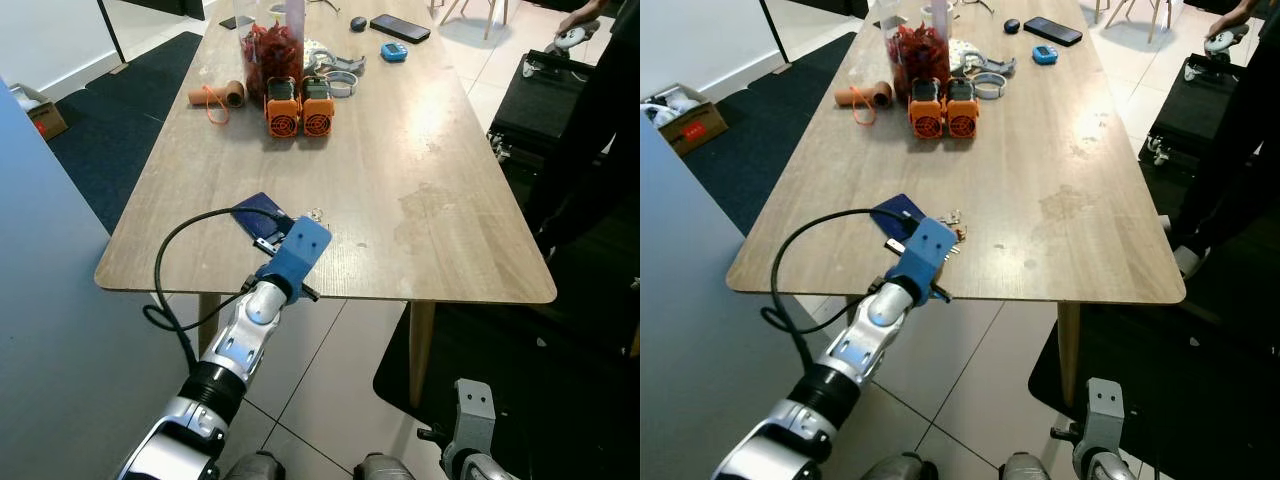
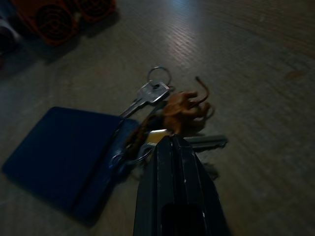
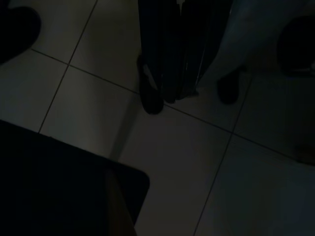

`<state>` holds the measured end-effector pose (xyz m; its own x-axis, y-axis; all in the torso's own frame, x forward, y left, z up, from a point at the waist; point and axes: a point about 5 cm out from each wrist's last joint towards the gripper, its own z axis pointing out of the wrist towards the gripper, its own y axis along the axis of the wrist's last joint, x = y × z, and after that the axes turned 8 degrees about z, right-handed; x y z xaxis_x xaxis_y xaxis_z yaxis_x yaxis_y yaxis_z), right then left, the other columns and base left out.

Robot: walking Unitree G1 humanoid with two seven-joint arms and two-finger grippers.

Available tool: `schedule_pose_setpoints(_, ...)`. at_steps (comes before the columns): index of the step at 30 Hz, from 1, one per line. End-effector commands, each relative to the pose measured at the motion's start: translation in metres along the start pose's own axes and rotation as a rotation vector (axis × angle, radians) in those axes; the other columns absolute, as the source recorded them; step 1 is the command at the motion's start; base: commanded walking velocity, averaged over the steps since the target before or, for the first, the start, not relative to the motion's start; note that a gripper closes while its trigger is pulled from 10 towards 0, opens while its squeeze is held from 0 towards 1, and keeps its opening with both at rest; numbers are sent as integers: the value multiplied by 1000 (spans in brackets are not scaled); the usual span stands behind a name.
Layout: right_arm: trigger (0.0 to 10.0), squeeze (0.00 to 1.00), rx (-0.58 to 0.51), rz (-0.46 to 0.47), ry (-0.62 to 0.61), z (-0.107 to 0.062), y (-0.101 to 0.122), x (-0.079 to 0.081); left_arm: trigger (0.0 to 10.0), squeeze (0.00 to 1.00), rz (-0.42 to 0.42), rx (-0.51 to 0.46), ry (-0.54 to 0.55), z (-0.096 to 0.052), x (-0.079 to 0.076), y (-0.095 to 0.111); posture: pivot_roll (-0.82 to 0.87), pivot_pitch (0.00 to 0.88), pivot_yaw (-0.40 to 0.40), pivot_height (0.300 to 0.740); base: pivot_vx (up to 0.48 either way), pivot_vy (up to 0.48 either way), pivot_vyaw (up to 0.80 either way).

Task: Hang keys on a hook

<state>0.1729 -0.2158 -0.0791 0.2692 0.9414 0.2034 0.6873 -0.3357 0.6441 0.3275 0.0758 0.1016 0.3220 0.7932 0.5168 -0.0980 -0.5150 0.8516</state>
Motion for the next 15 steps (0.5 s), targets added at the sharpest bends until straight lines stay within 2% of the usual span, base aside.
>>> schedule_pose_setpoints(1, 10000, 0, 16, -3, -7, -2, -5, -3, 10000, 0, 19, 92, 0, -9, 0, -24, 24, 112, -22, 740, 0, 0, 0)
schedule_pose_setpoints(5, 10000, 0, 16, -4, -7, -2, -4, -3, 10000, 0, 69, 127, 14, -15, 3, -37, 25, 116, -22, 740, 0, 0, 0)
schedule_pose_setpoints(10, 10000, 0, 16, -4, -6, -2, -4, -3, 10000, 0, 75, 134, 26, -17, 6, -40, 26, 117, -23, 740, 0, 0, 0)
schedule_pose_setpoints(14, 10000, 0, 16, -3, -5, -2, -4, -3, 10000, 0, 41, 119, 33, -16, 7, -38, 26, 117, -23, 740, 0, 0, 0)
schedule_pose_setpoints(15, 10000, 0, 15, -3, -5, -2, -4, -3, 10000, 0, -18, 86, 18, -15, 5, -32, 27, 119, -25, 740, 0, 0, 0)
